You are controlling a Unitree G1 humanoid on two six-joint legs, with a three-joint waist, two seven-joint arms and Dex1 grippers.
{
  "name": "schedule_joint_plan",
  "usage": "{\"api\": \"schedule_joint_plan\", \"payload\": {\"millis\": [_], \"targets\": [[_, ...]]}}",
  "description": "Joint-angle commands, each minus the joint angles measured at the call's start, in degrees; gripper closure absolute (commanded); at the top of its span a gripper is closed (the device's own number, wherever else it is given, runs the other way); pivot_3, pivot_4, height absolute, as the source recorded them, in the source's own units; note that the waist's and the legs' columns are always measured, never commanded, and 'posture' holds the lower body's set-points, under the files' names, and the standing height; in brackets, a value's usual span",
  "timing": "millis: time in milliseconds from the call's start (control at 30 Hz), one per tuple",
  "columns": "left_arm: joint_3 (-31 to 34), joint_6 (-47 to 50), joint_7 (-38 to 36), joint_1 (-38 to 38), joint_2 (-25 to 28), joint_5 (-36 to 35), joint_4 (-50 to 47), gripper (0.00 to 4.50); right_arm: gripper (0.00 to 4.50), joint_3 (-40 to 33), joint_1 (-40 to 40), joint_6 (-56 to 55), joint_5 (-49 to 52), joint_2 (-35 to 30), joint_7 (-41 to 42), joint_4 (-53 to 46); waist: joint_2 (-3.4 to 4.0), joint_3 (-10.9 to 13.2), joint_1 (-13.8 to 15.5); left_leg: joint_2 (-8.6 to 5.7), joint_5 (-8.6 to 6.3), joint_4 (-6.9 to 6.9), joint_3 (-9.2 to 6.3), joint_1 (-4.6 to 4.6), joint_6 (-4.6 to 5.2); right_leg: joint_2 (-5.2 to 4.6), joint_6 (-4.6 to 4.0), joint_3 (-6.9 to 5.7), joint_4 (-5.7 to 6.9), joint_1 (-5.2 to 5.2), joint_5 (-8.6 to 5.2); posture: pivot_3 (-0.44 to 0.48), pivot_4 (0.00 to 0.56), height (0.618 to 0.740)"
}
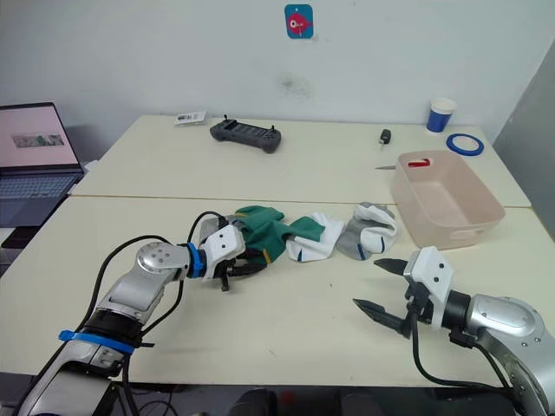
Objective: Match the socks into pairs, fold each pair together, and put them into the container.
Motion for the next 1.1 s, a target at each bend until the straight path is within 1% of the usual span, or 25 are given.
{"api": "schedule_joint_plan", "payload": {"millis": [33, 67, 167, 267, 333, 433, 533, 633, 733, 800, 900, 967, 1033, 1100], "targets": [[-0.8, 0.3, -1.0, -0.2, 0.8, 2.1, 1.7, 4.32, 0.00, -1.3, 0.1, -0.2, 1.3, 0.4, -0.7, -2.5, 0.01, 0.0, -0.1, 0.01, 0.00, 0.09, 0.00, -0.01, 0.00, 0.01, 0.01, 0.02, 0.01, 0.01, 0.04, 0.000, 0.150, 0.740], [-0.8, 0.4, -2.0, -0.2, 1.1, 1.8, 0.8, 4.45, 0.00, -1.2, 0.1, -0.3, 1.2, 0.5, -0.8, -2.5, 0.01, 0.0, -0.2, 0.02, 0.00, 0.17, 0.00, -0.04, 0.00, 0.02, 0.01, 0.02, 0.02, 0.01, 0.07, 0.000, 0.150, 0.740], [-0.1, 2.8, -4.7, -0.1, 2.3, 0.2, -2.5, 4.45, 0.00, -1.0, 0.0, -0.3, 1.1, 0.6, -1.0, -2.5, -0.01, 0.0, -0.2, 0.03, 0.00, 0.28, 0.04, -0.09, 0.00, 0.03, 0.04, 0.06, 0.02, 0.00, 0.11, 0.000, 0.150, 0.740], [0.9, 6.3, -7.9, 0.1, 4.6, -1.8, -6.6, 4.45, 0.00, -0.8, -0.5, -0.3, 1.2, 0.6, -1.3, -2.4, -0.01, 0.0, -0.2, 0.03, -0.01, 0.28, 0.07, -0.17, 0.00, 0.03, 0.04, 0.08, -0.01, -0.07, 0.11, 0.000, 0.150, 0.740], [2.3, 10.2, -10.6, -0.1, 6.5, -4.4, -10.2, 4.45, 0.00, -0.6, -0.8, -0.1, 1.3, 0.7, -1.5, -2.5, -0.03, 0.0, -0.2, 0.05, -0.01, 0.27, 0.04, -0.25, 0.01, 0.06, 0.04, 0.06, -0.02, -0.13, 0.09, 0.000, 0.150, 0.740], [5.8, 17.8, -14.3, -1.2, 8.8, -11.6, -17.9, 4.45, 0.00, -0.6, -0.9, -0.2, 1.4, 0.8, -1.5, -2.5, -0.03, 0.0, -0.1, 0.08, -0.01, 0.30, -0.05, -0.63, 0.01, 0.08, 0.04, -0.01, -0.02, -0.42, 0.09, 0.000, 0.150, 0.740], [7.6, 23.7, -15.8, -2.1, 10.2, -16.7, -25.0, 4.45, 0.00, -0.6, -0.9, -0.5, 1.2, 0.7, -1.2, -2.3, -0.04, 0.0, 0.0, 0.07, -0.01, 0.44, -0.08, -0.93, 0.01, 0.08, 0.04, -0.04, 0.00, -0.64, 0.09, 0.000, 0.150, 0.740], [7.6, 28.9, -16.5, -3.0, 10.7, -20.8, -31.3, 4.45, 0.00, -1.3, -1.1, -0.9, 1.3, 0.4, -0.7, -2.0, -0.04, 0.0, 0.0, 0.03, -0.01, 0.46, -0.07, -0.97, 0.01, 0.06, 0.06, -0.03, -0.01, -0.66, 0.10, 0.000, 0.150, 0.740], [5.7, 31.8, -17.0, -3.9, 9.8, -23.3, -35.9, 4.45, 0.00, -2.9, -0.1, -0.8, 1.4, -0.7, 0.3, -1.8, -0.05, 0.0, 0.0, 0.04, -0.01, 0.46, -0.06, -0.96, 0.01, 0.07, 0.06, -0.02, 0.00, -0.66, 0.10, 0.000, 0.150, 0.740], [3.8, 32.1, -17.3, -4.9, 8.5, -24.0, -37.1, 4.45, 0.00, -4.8, 0.7, -0.5, 1.6, -1.3, 0.6, -1.8, -0.05, 0.0, 0.0, 0.04, -0.01, 0.46, -0.07, -0.95, 0.02, 0.07, 0.06, -0.03, 0.00, -0.66, 0.10, 0.000, 0.150, 0.740], [0.2, 30.1, -18.6, -7.9, 5.6, -23.3, -36.8, 4.45, 0.00, -8.8, 2.3, 0.0, 2.1, -2.9, 1.6, -2.0, -0.07, 0.1, 0.2, 0.02, -0.01, 0.50, -0.05, -0.96, 0.02, 0.08, 0.08, -0.01, 0.00, -0.66, 0.12, 0.000, 0.150, 0.740], [-2.2, 28.8, -20.7, -9.2, 4.3, -23.1, -37.0, 4.45, 0.00, -11.5, 3.7, 0.5, 2.8, -4.3, 2.5, -2.6, -0.08, 0.1, 0.2, 0.00, -0.01, 0.54, -0.05, -1.00, 0.02, 0.08, 0.10, -0.01, -0.01, -0.65, 0.13, 0.000, 0.150, 0.740], [-5.1, 25.3, -23.7, -8.6, 5.4, -21.1, -37.6, 4.45, 0.00, -13.2, 4.9, 1.0, 3.6, -5.2, 3.0, -3.5, -0.08, 0.1, 0.0, -0.01, -0.01, 0.54, -0.01, -0.99, 0.02, 0.08, 0.11, 0.03, -0.01, -0.65, 0.13, 0.000, 0.150, 0.740], [-8.5, 19.1, -27.1, -6.6, 8.3, -16.7, -37.4, 4.45, 0.00, -13.7, 5.9, 1.6, 4.1, -5.7, 3.1, -4.7, -0.05, 0.1, -0.4, 0.02, -0.01, 0.52, -0.01, -0.95, 0.02, 0.15, 0.11, 0.08, -0.02, -0.65, 0.13, 0.000, 0.150, 0.740]]}}
